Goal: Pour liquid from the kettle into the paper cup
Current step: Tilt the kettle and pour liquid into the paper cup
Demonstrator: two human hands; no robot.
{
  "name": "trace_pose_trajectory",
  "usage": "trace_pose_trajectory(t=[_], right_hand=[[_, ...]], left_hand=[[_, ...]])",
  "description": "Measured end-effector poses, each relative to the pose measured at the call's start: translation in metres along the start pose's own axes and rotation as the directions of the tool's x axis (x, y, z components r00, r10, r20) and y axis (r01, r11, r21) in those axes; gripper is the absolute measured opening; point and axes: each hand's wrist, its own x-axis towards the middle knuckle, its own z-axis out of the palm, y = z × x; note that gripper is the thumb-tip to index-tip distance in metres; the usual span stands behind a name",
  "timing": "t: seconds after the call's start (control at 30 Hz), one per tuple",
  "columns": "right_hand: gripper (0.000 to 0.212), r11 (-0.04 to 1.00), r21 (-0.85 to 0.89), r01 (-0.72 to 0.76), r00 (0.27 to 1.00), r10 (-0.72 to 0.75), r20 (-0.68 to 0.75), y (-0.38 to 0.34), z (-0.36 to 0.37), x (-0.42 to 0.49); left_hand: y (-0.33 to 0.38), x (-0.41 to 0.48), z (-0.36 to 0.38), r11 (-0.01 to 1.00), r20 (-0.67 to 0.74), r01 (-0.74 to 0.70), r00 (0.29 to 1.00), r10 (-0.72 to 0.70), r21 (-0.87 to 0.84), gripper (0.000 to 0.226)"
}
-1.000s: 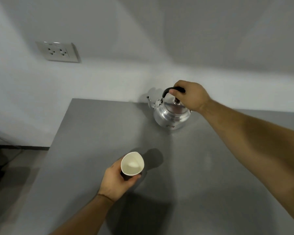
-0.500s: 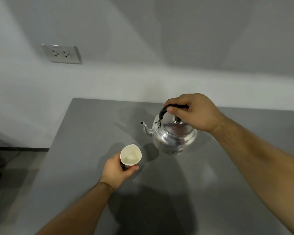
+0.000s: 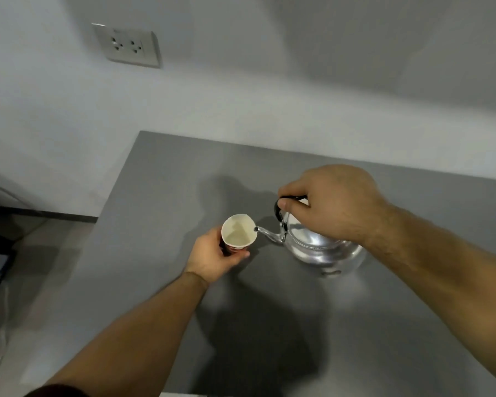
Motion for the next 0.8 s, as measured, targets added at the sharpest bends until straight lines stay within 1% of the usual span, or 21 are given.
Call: trace_pose_trajectory(t=[0.23, 0.43, 0.57, 0.6, 0.7, 0.73, 0.8], right_hand=[[0.036, 0.98, -0.193, 0.04, 0.998, -0.029, 0.059, -0.032, -0.007, 0.012], [0.036, 0.963, -0.26, 0.076, 0.992, -0.047, 0.116, -0.046, -0.012, 0.022], [0.036, 0.946, -0.309, 0.102, 0.992, -0.076, 0.096, -0.046, -0.003, 0.029], [0.036, 0.947, -0.301, 0.113, 0.991, -0.086, 0.101, -0.047, 0.002, 0.032], [0.032, 0.988, -0.127, 0.09, 0.98, -0.065, 0.19, -0.045, 0.013, 0.042], [0.031, 0.993, -0.089, 0.082, 0.978, -0.062, 0.199, -0.044, 0.015, 0.045], [0.033, 0.992, -0.091, 0.083, 0.982, -0.066, 0.179, -0.042, 0.02, 0.048]], left_hand=[[0.001, 0.002, 0.0, 0.999, -0.01, -0.016, 1.0, 0.017, 0.044, 0.061], [0.003, 0.001, -0.002, 0.998, -0.013, -0.051, 0.999, 0.051, 0.043, 0.063], [0.003, -0.001, -0.002, 0.997, -0.015, -0.064, 0.998, 0.065, 0.031, 0.066], [0.004, -0.001, -0.003, 0.997, -0.018, -0.069, 0.997, 0.07, 0.03, 0.068], [0.004, -0.001, -0.003, 0.996, -0.011, -0.086, 0.996, 0.086, 0.04, 0.07], [0.004, -0.001, -0.004, 0.996, -0.006, -0.087, 0.996, 0.088, 0.035, 0.07], [0.004, -0.001, -0.004, 0.996, 0.0, -0.087, 0.996, 0.087, 0.028, 0.072]])
